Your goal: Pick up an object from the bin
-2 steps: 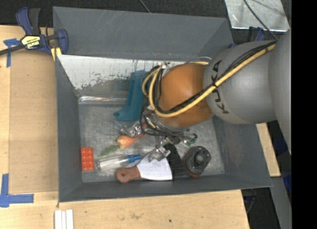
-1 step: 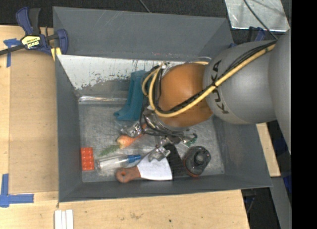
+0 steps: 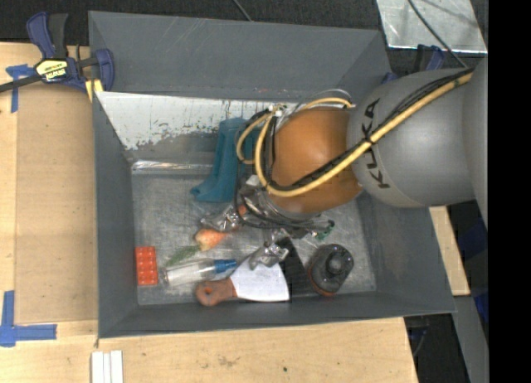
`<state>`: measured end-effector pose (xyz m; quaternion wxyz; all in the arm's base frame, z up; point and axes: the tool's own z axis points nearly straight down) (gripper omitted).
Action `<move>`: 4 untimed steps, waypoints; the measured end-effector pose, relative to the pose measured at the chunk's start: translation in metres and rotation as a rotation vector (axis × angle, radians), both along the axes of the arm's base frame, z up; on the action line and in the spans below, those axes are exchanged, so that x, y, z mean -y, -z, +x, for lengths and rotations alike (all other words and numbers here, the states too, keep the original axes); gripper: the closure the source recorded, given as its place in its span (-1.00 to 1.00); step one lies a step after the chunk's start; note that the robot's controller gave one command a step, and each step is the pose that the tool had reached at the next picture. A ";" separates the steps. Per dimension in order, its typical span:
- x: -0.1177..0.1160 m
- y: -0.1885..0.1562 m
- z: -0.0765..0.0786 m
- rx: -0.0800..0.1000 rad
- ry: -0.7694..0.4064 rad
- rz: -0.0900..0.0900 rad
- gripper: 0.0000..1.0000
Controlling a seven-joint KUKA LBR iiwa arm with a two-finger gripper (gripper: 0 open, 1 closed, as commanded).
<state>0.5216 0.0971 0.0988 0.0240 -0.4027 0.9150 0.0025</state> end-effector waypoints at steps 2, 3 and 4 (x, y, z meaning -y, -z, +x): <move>-0.006 -0.033 0.007 -0.041 -0.031 -0.023 -1.00; -0.007 -0.078 0.034 -0.037 -0.193 -0.026 -1.00; -0.010 -0.063 0.042 -0.021 -0.302 -0.029 -1.00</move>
Offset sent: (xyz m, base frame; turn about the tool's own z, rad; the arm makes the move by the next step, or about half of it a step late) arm 0.0509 0.0494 0.1584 -0.1192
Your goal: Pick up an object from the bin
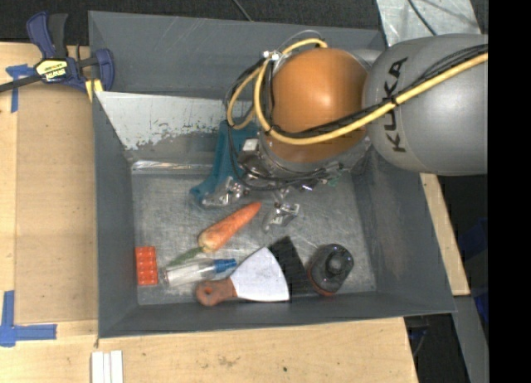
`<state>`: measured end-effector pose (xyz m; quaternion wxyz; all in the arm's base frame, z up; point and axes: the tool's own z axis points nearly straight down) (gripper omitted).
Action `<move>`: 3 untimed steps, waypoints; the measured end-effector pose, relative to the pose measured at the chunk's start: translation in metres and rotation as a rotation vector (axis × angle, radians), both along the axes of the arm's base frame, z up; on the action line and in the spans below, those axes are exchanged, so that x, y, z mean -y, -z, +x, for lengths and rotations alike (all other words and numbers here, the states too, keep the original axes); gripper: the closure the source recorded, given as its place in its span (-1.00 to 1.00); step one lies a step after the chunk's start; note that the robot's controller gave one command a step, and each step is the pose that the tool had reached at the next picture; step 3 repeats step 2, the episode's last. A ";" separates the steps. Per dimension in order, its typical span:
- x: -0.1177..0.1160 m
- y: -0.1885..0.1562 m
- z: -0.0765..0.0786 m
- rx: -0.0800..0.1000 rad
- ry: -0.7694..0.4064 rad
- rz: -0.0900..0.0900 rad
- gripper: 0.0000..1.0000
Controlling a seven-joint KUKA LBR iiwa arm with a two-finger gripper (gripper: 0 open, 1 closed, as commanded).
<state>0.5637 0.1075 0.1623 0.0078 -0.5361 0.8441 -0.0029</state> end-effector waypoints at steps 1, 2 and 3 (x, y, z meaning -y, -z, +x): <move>0.007 0.040 0.004 -0.015 -0.002 -0.002 -1.00; 0.010 0.063 0.026 -0.011 -0.285 -0.005 -1.00; 0.010 0.063 0.026 -0.011 -0.285 -0.005 -1.00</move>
Offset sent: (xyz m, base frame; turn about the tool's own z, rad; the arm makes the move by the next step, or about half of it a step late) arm 0.0528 -0.0117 -0.0923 -0.2924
